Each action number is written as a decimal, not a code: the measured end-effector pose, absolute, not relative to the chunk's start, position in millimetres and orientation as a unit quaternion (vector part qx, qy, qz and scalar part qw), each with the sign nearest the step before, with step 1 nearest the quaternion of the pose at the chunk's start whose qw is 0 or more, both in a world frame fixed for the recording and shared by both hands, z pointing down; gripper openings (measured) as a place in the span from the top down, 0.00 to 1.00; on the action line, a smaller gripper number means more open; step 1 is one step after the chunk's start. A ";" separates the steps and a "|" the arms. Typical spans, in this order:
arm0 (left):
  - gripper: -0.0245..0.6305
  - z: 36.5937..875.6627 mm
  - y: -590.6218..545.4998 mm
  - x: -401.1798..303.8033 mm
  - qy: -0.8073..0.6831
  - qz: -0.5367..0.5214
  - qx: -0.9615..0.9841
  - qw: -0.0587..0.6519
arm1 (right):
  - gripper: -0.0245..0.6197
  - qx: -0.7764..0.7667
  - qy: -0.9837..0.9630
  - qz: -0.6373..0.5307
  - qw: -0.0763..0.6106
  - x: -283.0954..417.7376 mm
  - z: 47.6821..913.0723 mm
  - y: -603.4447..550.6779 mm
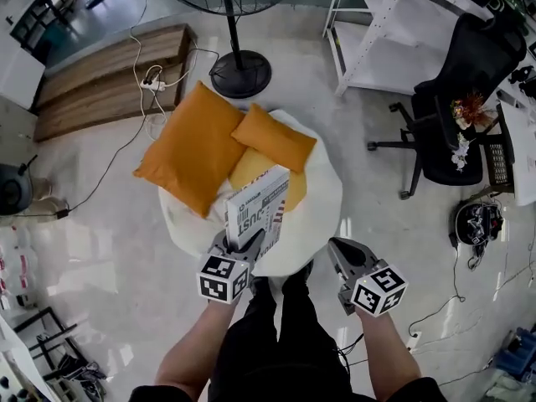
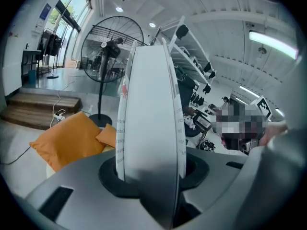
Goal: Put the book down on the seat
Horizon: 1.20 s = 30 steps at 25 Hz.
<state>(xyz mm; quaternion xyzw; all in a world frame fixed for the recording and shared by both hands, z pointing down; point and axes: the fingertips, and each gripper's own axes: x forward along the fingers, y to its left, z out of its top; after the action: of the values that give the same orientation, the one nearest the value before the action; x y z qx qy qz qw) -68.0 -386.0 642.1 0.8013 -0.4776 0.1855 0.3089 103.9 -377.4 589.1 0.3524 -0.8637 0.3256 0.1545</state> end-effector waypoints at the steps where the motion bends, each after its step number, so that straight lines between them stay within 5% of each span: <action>1: 0.72 652.9 -390.6 -66.3 -0.477 0.189 0.800 0.311 | 0.95 0.349 -0.864 0.328 0.155 101.9 599.4 -381.5; 30: 0.72 996.9 -431.2 23.4 -0.367 0.273 0.758 0.464 | 0.95 0.276 -0.847 0.396 0.222 101.5 871.9 -418.0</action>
<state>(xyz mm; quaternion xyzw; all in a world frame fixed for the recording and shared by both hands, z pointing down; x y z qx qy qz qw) 23.4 -431.2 996.9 0.7581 -0.3674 0.2734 0.4642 101.5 -418.0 871.9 0.2756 -0.8474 0.3961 0.2215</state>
